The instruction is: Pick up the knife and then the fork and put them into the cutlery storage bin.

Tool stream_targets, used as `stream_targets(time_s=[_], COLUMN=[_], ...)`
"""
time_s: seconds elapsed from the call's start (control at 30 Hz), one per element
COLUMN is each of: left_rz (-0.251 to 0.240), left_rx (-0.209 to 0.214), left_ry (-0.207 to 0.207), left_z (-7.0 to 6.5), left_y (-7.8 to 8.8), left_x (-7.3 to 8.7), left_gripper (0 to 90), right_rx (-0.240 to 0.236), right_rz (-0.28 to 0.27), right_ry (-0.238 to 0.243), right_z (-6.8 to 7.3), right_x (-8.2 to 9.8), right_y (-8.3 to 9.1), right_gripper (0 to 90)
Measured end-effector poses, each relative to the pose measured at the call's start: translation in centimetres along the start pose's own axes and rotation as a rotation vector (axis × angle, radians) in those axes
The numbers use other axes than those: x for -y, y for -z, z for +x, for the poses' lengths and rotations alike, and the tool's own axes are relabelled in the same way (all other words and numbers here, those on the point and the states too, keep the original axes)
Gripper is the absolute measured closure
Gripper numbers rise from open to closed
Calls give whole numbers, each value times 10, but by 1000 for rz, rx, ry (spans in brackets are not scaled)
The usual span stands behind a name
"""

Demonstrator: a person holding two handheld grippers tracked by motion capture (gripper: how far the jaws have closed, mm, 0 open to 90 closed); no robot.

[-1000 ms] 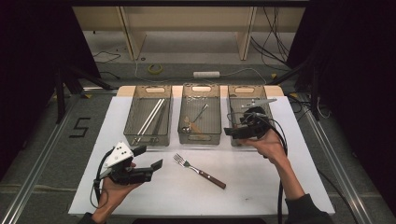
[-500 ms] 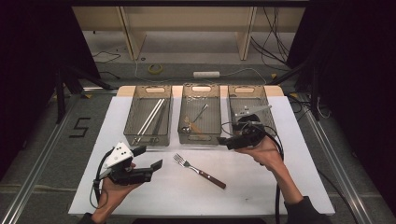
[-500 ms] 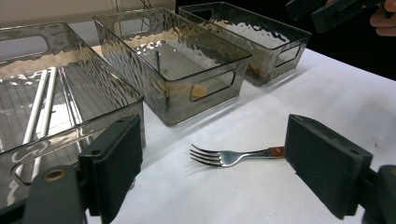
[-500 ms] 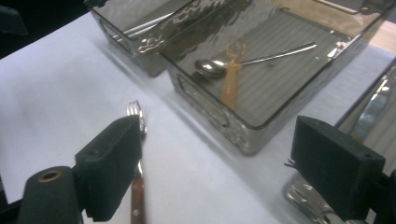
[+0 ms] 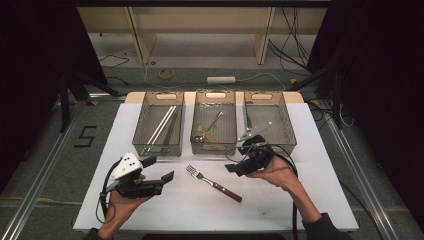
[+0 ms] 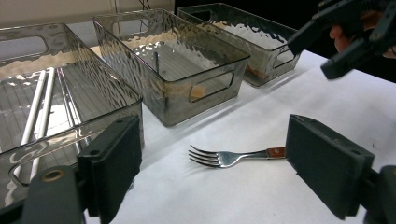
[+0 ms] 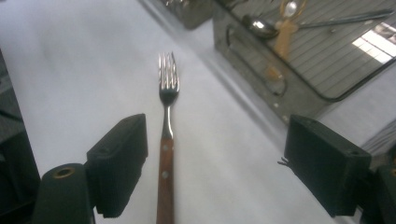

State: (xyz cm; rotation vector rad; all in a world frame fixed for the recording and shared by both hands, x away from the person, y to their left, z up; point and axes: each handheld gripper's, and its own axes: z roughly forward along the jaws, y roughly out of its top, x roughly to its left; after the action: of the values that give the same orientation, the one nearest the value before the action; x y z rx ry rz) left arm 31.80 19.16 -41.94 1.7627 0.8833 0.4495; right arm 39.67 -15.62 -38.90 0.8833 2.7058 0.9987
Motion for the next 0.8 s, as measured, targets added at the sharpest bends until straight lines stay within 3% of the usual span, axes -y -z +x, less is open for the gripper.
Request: stream_targets(time_s=[0.43, 0.8], left_rz=[-14, -19], left_rx=[11, 10], left_ry=[8, 7], left_z=[0, -1], left_y=[1, 1], left_x=[-1, -1], left_gripper=[160, 155], right_rx=[-19, -27], right_rz=[116, 170], right_ry=[79, 92], right_z=[19, 25], right_x=[7, 12], right_y=[-22, -32], right_gripper=[276, 327])
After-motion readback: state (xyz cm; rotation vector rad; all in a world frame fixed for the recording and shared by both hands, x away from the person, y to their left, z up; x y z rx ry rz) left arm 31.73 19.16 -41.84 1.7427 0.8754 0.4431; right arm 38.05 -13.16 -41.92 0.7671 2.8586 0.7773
